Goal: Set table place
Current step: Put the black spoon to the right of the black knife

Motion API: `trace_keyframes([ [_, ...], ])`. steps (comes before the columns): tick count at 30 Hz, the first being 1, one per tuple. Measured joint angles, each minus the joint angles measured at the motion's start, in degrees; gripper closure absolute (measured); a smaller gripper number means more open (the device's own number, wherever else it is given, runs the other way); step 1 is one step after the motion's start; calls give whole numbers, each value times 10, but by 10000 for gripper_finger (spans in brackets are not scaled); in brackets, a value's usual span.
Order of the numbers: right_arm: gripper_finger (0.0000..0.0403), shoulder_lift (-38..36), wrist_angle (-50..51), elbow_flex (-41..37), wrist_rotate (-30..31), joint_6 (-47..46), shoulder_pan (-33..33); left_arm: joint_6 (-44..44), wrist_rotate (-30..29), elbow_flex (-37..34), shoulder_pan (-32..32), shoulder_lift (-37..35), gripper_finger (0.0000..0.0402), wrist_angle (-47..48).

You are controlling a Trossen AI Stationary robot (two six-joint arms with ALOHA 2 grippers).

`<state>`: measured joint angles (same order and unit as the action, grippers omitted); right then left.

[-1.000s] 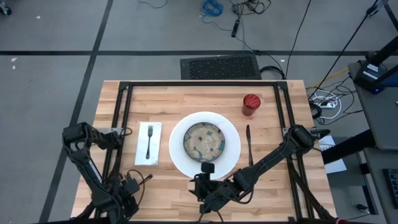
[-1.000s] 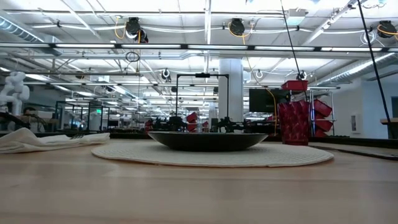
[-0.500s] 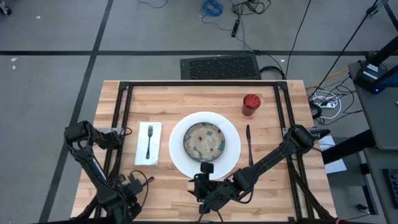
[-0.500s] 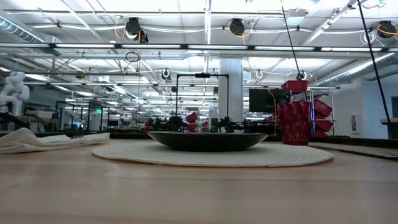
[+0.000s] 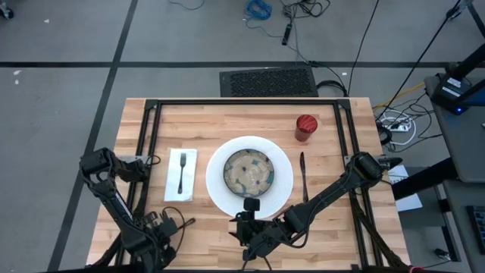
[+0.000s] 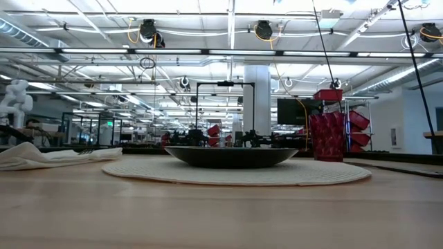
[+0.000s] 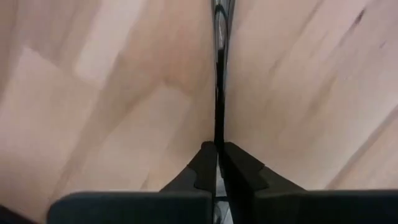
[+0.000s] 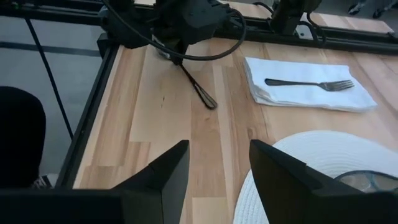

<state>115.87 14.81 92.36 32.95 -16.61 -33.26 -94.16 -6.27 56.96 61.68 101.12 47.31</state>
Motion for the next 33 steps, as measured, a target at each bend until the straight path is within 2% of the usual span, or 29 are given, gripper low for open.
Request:
trace_keyframes([
  [6,248,-3,-5,1,24,53,-5,56,-139,53,-27,4,401,44],
  [9,248,-3,-1,18,72,81,-15,113,-176,99,-41,2,401,61],
  [13,248,-4,-1,31,77,108,-26,192,-232,150,-69,0,401,76],
  [17,248,-5,4,38,90,135,-37,267,-264,193,-92,-1,401,100],
  [23,248,-16,45,38,224,157,-78,368,-337,257,-117,-41,401,135],
  [25,248,-20,47,38,251,156,-90,399,-351,278,-125,-66,401,134],
  [29,248,-21,49,38,255,145,-103,459,-365,311,-140,-108,401,100],
  [33,248,-21,70,38,255,109,-104,571,-369,344,-155,-122,401,26],
])
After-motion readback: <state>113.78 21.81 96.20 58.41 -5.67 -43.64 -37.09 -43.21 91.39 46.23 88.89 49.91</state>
